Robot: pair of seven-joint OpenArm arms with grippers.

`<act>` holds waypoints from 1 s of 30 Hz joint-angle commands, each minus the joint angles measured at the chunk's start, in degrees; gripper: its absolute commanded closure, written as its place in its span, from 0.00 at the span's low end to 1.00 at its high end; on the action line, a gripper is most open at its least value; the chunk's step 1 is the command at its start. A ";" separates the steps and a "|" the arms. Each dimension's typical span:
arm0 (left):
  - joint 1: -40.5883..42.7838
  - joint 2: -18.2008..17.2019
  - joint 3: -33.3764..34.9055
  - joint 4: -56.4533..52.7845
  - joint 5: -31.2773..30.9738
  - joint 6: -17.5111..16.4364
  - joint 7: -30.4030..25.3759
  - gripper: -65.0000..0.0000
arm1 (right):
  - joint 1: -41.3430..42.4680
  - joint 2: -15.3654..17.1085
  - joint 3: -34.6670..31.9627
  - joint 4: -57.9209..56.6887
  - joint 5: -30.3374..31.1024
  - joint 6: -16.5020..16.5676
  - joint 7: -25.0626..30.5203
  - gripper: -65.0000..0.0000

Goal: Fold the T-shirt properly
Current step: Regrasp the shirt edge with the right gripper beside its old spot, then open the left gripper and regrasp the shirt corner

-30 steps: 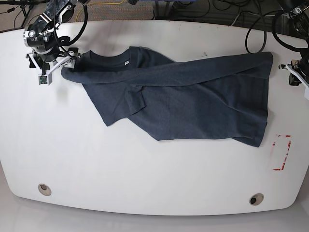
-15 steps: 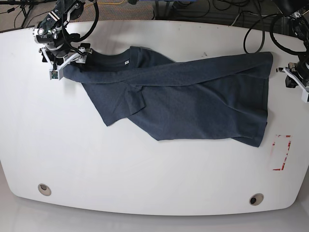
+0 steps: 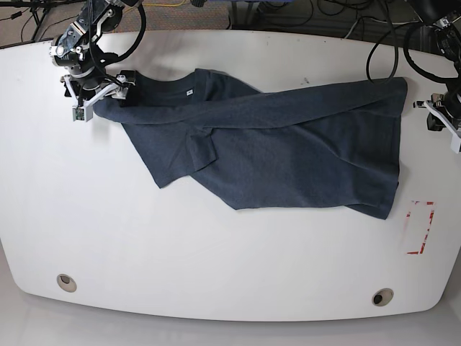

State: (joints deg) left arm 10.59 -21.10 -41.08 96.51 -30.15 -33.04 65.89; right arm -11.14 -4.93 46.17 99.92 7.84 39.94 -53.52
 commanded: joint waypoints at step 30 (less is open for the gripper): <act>4.14 1.45 4.20 -0.55 -12.00 -0.06 3.87 0.46 | 0.45 -0.04 0.03 -0.18 -0.50 0.06 -0.59 0.85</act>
State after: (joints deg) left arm 15.14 -18.74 -37.30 95.13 -41.08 -33.04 70.72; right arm -10.70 -5.10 46.13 99.31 7.79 39.92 -53.10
